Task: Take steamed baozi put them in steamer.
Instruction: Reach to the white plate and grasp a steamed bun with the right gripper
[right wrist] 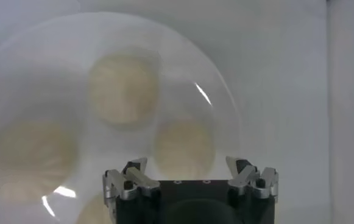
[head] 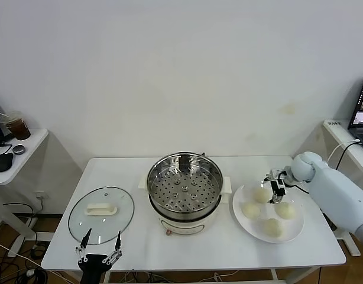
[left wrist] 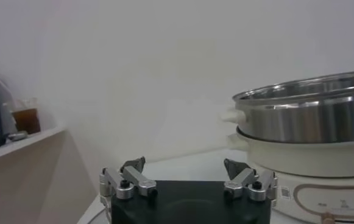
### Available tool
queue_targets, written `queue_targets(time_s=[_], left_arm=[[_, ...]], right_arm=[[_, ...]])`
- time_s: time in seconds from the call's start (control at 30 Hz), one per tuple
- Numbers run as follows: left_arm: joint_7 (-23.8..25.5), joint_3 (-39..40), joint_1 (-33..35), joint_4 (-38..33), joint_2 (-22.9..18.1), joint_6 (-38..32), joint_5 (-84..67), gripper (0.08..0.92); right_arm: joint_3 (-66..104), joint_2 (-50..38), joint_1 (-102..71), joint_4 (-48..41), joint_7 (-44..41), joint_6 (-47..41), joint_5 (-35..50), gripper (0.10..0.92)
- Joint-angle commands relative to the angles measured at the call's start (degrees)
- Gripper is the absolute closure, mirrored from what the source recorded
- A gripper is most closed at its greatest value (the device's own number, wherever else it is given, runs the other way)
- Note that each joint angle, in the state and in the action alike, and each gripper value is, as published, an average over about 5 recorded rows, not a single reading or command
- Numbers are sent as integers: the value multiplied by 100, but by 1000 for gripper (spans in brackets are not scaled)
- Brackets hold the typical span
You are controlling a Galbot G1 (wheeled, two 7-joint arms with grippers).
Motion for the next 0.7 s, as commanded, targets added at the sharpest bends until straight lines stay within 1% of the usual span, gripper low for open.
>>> queue_targets(time_s=[0.03,0.4,0.5,0.7], left_arm=[[6,-1,-9,6,-11,-19,11,177],[1,15,-56,39,-23,-31,14,177],[1,19,-62,40,-22,-31,15,177],[1,20,-57,27,-16,-31,14,177]], right_arm=[[-269,438,220,-604,-65,-20,-176,203],[-272,602,158,-820,20,-38,-365,209],[-277,609,164,-807,12,-54,-375,244],[-358,559,238,-718,-41,-79,-315,373]])
